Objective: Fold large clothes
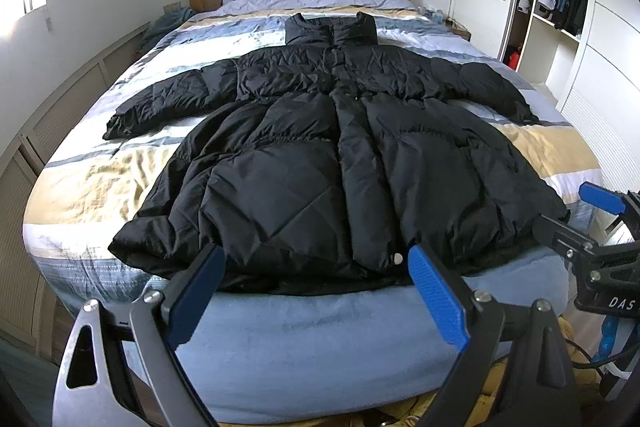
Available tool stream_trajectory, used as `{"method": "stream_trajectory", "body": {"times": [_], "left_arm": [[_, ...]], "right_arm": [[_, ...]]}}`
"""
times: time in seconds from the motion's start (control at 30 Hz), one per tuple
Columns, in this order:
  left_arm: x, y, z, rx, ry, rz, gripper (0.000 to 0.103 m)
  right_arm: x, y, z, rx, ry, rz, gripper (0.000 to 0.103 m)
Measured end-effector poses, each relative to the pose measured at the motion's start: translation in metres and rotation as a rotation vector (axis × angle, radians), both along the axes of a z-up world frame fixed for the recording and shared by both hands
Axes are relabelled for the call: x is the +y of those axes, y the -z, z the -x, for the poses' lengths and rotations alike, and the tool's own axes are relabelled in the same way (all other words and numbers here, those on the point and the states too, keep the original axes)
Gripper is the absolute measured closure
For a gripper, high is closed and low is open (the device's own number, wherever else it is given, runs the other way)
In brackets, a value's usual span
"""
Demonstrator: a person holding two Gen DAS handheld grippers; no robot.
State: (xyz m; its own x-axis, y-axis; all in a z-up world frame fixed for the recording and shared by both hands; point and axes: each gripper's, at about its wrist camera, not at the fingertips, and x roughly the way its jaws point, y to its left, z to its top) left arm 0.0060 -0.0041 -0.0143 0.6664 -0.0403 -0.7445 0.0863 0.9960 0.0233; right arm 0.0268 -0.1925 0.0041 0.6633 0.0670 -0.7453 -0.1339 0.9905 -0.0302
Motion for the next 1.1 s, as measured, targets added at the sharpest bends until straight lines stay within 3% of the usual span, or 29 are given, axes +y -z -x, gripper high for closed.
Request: {"method": "stream_trajectory", "body": {"times": [1.1], "left_arm": [[0.0007, 0.0033, -0.0045, 0.013, -0.001, 0.000, 0.009]], "right_arm": [[-0.0013, 0.0094, -0.0067, 0.028, 0.004, -0.005, 0.000]]}}
